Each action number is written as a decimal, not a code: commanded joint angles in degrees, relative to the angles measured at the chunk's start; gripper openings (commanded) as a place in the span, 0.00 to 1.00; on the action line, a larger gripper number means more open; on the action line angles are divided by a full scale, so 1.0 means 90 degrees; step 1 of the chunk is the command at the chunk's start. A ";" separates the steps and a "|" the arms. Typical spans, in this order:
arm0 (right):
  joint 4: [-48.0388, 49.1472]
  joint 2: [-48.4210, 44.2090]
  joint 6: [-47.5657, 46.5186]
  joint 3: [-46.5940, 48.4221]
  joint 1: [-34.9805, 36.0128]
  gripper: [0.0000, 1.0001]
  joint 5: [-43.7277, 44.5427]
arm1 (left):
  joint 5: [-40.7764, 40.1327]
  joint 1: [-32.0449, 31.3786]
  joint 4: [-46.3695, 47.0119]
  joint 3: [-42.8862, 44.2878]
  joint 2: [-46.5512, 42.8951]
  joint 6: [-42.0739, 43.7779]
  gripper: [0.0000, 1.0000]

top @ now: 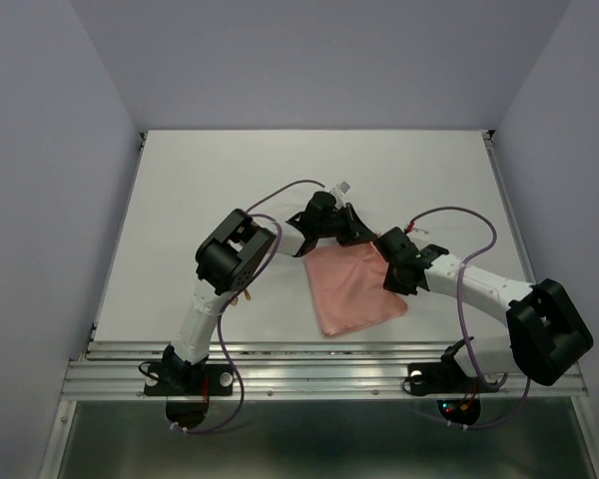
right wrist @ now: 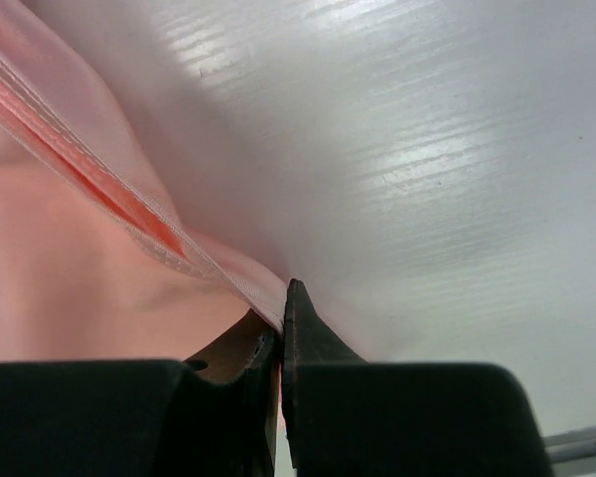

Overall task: Fold the napkin into a case and place the utensils inside
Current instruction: Pick up the lower triangle-folded napkin from the center of the board.

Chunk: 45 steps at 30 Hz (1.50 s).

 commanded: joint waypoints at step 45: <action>0.0748 -0.0386 -0.1252 0.0999 -0.1475 0.61 -0.0841 | 0.0593 0.0062 0.1206 -0.0543 -0.0581 0.1297 0.45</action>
